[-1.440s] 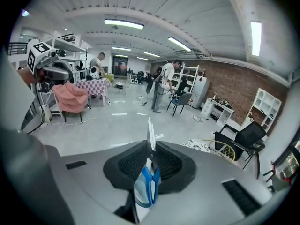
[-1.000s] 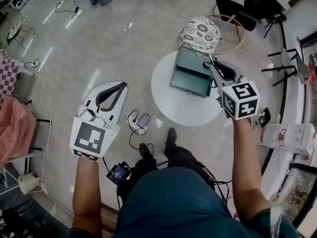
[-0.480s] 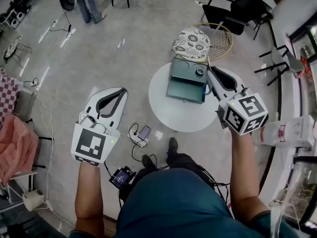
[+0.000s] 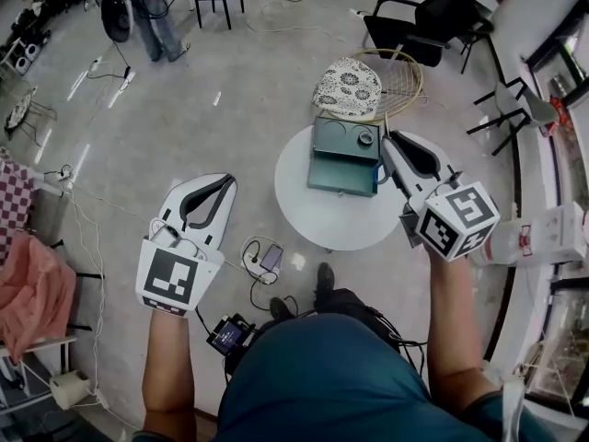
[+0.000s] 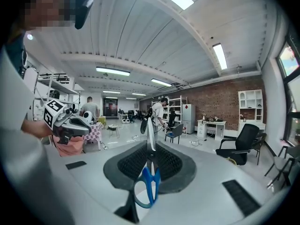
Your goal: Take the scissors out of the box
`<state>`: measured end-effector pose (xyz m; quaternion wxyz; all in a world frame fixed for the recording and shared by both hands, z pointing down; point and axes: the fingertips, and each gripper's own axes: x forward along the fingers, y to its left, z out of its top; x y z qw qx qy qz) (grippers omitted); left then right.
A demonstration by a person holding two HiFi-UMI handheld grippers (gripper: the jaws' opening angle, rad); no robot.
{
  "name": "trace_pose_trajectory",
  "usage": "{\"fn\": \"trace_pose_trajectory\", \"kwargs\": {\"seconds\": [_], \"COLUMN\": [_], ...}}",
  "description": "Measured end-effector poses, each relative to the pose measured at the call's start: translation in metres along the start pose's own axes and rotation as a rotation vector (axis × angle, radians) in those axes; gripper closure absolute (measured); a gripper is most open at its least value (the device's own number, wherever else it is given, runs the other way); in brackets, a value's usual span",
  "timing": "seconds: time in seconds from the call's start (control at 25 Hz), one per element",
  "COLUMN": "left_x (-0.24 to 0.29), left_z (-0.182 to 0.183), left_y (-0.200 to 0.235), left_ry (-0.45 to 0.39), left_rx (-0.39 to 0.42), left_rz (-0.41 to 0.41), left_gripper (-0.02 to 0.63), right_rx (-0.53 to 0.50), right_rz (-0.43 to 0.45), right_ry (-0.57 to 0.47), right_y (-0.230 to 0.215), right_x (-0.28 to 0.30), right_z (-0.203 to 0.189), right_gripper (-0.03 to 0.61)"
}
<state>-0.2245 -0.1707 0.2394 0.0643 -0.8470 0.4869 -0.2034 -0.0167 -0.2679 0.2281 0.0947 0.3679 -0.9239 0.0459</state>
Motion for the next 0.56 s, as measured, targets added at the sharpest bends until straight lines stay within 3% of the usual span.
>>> {"fn": "trace_pose_trajectory", "kwargs": {"seconds": [0.56], "left_x": [0.004], "left_z": [-0.007], "left_y": [-0.006], "left_ry": [0.007], "left_rx": [-0.008], "left_rz": [-0.003], "left_gripper": [0.592], "right_rx": [0.022], "right_rz": [-0.004], "right_ry": [0.023], "right_y": [-0.008], "right_x": [0.004], "right_z": [-0.017], "right_gripper": [0.503]}}
